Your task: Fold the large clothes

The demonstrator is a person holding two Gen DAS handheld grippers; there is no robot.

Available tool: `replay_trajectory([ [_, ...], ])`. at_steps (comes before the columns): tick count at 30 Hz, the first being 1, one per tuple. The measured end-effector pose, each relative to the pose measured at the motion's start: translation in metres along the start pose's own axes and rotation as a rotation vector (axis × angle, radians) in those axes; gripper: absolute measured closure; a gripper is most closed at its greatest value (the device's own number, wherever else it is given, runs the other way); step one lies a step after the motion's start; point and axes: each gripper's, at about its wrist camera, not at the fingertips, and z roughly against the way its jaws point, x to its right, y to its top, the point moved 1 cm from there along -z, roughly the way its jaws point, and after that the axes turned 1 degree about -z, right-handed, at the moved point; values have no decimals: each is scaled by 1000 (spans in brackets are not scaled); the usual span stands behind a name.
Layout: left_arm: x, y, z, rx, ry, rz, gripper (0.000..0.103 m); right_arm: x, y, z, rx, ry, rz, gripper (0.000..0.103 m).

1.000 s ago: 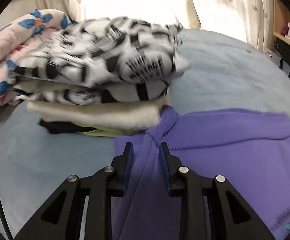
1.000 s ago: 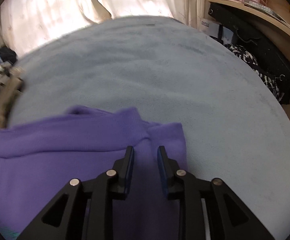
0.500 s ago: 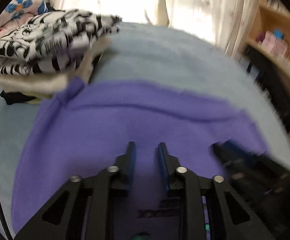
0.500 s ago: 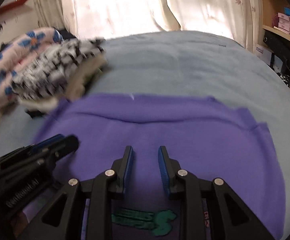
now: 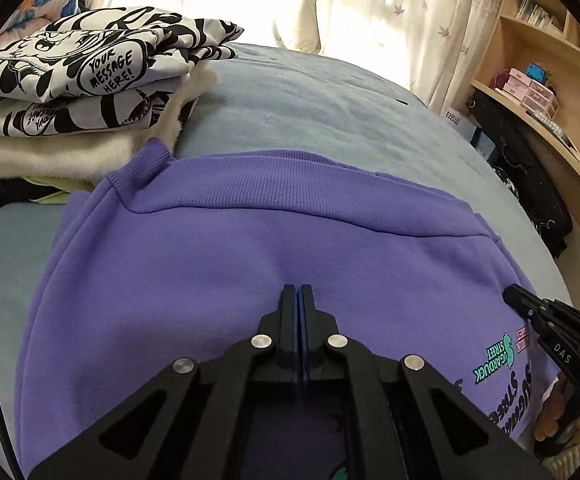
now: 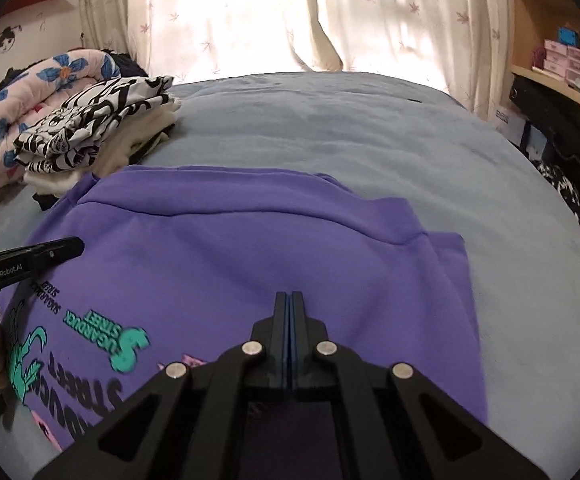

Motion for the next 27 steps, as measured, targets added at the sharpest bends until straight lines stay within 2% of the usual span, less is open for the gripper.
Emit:
replay_trajectory([
  [6,-3,6,6,-32,-29,42,102,1,-1,8,-16,-14,-12,101],
  [11,2,10,23,-57,-8,48,100,5,3,19,-49,-27,-83,100],
  [14,10,12,43,-63,59,22,84,4,5,27,-79,-59,-120,95],
  [15,13,13,50,-64,70,18,74,3,6,32,-89,-64,-134,95],
  [16,15,13,59,-61,79,17,69,2,6,36,-97,-65,-151,95],
  [23,35,13,122,-55,156,-9,61,-16,9,80,-136,-62,-217,95],
  [27,45,9,159,-31,177,-23,47,-30,9,113,-124,-71,-218,95],
])
